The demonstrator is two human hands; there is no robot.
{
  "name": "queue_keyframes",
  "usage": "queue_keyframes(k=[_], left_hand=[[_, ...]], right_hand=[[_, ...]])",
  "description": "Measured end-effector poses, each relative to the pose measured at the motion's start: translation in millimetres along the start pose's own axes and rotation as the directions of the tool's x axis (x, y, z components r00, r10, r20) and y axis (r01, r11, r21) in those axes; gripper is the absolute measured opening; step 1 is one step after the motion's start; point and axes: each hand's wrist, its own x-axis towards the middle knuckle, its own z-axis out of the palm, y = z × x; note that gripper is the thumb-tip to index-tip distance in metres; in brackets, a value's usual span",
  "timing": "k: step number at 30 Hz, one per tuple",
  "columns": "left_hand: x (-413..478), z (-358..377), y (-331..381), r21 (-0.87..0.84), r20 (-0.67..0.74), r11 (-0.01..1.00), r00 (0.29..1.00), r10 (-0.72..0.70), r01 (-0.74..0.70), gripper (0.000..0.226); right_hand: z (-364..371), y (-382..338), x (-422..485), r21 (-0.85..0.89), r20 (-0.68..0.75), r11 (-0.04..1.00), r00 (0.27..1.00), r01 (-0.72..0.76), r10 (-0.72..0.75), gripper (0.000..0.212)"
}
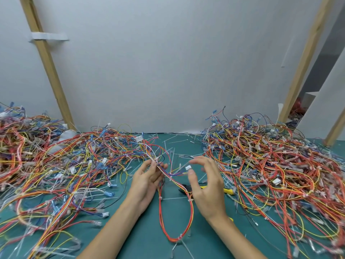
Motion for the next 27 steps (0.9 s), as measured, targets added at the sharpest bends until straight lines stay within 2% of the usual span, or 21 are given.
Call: queue_keyframes(k=[2,3,4,6,10,13,16,18,20,24,27], left_hand=[[0.3,-1.2,2.5,-0.061,-0.009,0.998,1.000,-0.023,0.023,0.008],[0.8,-2.2,3.2,-0.082,-0.006,0.996,0.999,-0.033,0.033,0.010],[1.3,-2.7,4.3,-0.099,0.004,0.994,0.999,-0.042,0.042,0.011],[2.8,-4.2,6.9,-0.112,0.031,0.992,0.998,-0.053,0.056,0.014],[3.9,-4.3,13.0,-0.115,0.076,0.992,0.996,-0.045,0.054,0.017],[1.0,-0.3,13.8,-0.135,0.123,0.989,0.992,-0.041,0.058,0.018],[-0.5,2.0,16.1,-0.153,0.167,0.986,0.985,-0.038,0.064,0.025],[-1.3,2.8,18.1,-0.184,0.209,0.980,0.977,-0.038,0.078,0.024],[-1.8,3.9,19.3,-0.208,0.236,0.974,0.971,-0.040,0.091,0.022],[5.1,4.7,22.4,-0.165,0.253,0.978,0.964,-0.083,0.128,0.037],[12.1,5.1,14.4,-0.110,0.215,0.975,0.962,-0.167,0.194,0.036]], right_hand=[[1.6,-1.3,-0.8,0.069,0.219,0.982,0.963,-0.178,0.159,0.037],[3.4,-0.7,-2.3,0.061,0.360,0.962,0.905,-0.265,0.227,0.049],[5.4,0.5,-4.2,0.005,0.467,0.957,0.847,-0.292,0.256,0.058],[9.0,5.0,-7.6,-0.153,0.546,0.969,0.800,-0.196,0.248,0.065],[12.8,6.3,-11.7,-0.295,0.518,0.951,0.822,-0.089,0.237,0.067],[15.2,7.5,-16.0,-0.396,0.460,0.915,0.845,-0.080,0.273,0.079],[15.3,7.9,-16.3,-0.370,0.427,0.920,0.855,-0.131,0.293,0.093],[15.0,7.6,-16.4,-0.320,0.432,0.932,0.849,-0.169,0.303,0.095],[13.4,7.3,-15.9,-0.257,0.429,0.944,0.851,-0.207,0.303,0.087],[8.7,3.5,-12.8,-0.151,0.412,0.956,0.863,-0.251,0.292,0.061],[8.9,2.6,-14.7,-0.219,0.434,0.960,0.864,-0.173,0.255,0.057]])
